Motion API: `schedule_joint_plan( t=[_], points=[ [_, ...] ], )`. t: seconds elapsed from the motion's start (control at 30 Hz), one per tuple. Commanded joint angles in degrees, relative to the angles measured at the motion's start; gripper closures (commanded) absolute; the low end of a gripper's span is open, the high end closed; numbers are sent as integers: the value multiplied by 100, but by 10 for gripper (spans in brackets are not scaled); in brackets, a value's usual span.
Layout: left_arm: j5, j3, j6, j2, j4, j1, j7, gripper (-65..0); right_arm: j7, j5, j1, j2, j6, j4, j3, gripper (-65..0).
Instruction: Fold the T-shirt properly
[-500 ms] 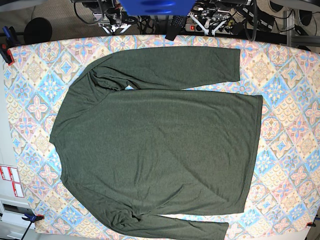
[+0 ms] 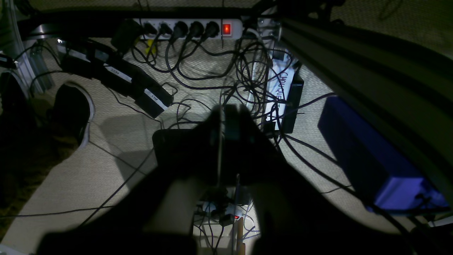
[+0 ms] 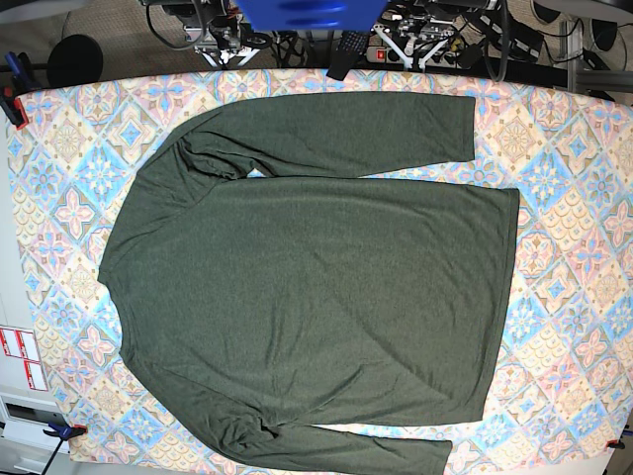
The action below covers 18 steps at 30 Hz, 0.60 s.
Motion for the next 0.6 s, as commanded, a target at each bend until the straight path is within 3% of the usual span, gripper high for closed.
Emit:
schedule_joint_plan(
  t=[0.0,0.57],
  points=[
    [-3,-12,16,18,19,19,-43,0,22,-23,7,2,-16,30,-8,0],
    [-3,6,16,18,28,98,-43,0,22,-23,-19,2,-16,30,-8,0]
  ],
)
